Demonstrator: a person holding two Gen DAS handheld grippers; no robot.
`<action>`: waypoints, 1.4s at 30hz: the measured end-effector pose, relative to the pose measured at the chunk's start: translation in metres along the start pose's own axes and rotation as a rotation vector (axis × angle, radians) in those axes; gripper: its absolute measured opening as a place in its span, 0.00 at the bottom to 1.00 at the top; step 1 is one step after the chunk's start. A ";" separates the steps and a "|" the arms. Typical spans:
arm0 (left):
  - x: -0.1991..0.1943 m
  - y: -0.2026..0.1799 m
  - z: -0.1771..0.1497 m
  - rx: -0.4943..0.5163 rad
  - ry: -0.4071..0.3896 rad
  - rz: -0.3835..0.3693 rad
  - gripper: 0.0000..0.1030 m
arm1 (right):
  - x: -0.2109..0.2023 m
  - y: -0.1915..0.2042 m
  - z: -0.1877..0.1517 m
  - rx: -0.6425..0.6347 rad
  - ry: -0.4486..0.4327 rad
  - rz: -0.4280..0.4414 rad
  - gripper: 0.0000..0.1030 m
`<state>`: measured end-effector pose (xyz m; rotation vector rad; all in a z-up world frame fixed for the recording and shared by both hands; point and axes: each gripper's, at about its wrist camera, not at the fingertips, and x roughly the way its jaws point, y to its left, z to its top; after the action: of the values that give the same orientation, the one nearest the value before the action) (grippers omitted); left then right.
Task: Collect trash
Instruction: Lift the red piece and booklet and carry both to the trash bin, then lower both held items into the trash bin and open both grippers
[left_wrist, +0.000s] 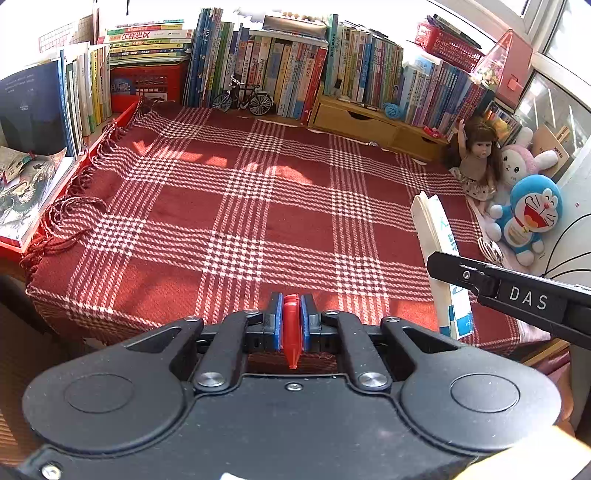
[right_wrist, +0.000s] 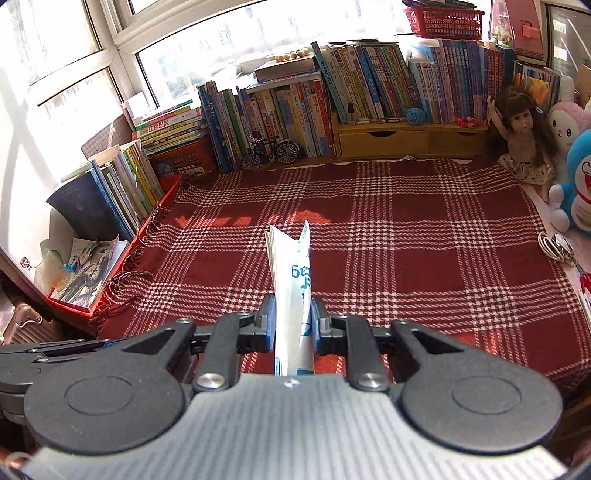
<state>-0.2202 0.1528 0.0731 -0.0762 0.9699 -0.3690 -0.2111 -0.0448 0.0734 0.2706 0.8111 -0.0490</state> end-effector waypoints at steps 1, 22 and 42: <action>0.001 0.002 -0.008 -0.004 0.012 0.003 0.09 | 0.000 0.000 -0.009 0.004 0.011 0.006 0.23; 0.135 0.038 -0.158 -0.077 0.351 0.177 0.09 | 0.076 -0.034 -0.169 0.158 0.280 0.097 0.25; 0.188 0.053 -0.179 -0.083 0.455 0.201 0.17 | 0.124 -0.031 -0.204 0.219 0.395 0.079 0.36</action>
<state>-0.2566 0.1560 -0.1894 0.0323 1.4306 -0.1605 -0.2745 -0.0152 -0.1571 0.5297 1.1886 -0.0097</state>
